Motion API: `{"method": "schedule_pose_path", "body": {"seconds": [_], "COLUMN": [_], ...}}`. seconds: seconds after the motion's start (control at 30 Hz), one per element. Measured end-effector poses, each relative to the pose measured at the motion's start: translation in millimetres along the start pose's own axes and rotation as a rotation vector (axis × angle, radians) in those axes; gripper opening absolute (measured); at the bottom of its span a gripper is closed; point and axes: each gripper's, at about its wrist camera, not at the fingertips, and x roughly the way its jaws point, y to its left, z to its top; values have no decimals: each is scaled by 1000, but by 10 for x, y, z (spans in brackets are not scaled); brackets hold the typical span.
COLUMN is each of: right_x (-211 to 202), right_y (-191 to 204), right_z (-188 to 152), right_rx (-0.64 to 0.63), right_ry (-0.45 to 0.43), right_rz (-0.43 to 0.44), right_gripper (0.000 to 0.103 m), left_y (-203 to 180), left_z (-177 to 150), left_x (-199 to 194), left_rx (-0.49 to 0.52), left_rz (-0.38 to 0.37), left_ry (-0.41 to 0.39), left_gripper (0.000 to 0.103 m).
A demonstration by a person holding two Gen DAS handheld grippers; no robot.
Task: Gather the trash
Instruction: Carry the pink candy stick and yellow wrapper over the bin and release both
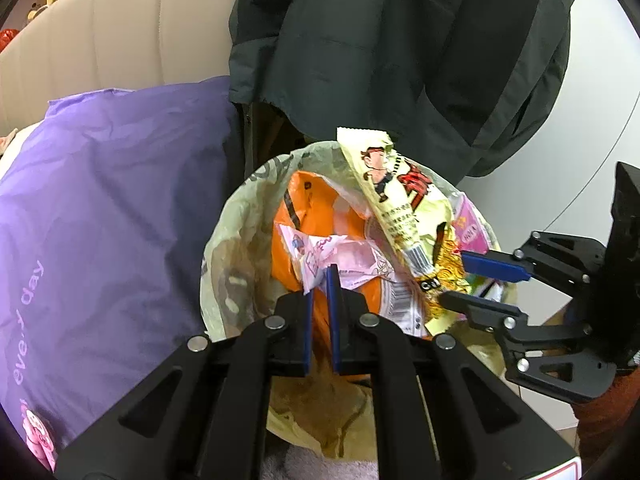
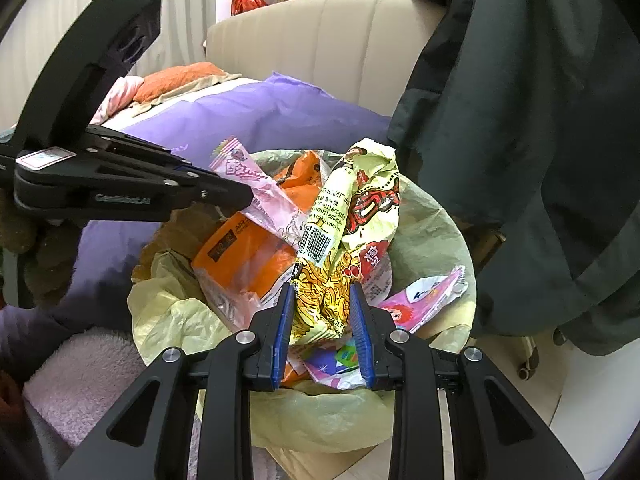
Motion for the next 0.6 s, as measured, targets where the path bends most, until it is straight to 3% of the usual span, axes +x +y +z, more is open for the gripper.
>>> {"method": "schedule_pose_path", "body": {"seconds": [0.27,0.33,0.43,0.6], "right_x": [-66,-94,-128,-182], "right_y": [-49,-50,-63,-54], "right_z": [9,-1,-20,-26], "right_rx": [28,33,45,55], "right_ry": [-6,-8,-19,-32], "right_rz": [-18,-27,-21,-46], "right_gripper": [29,31,43,45], "left_y": [-68,-52,-29,92], "left_z": [-37,-33,-53,-123], "left_x": [-110,-143,-232,-509], "left_rx": [-20,-37,-54,-116], "left_rz": [-72,-93,-102,-87], "left_ry": [-15,-21,-46,-105], "left_gripper": [7,20,36,44]}}
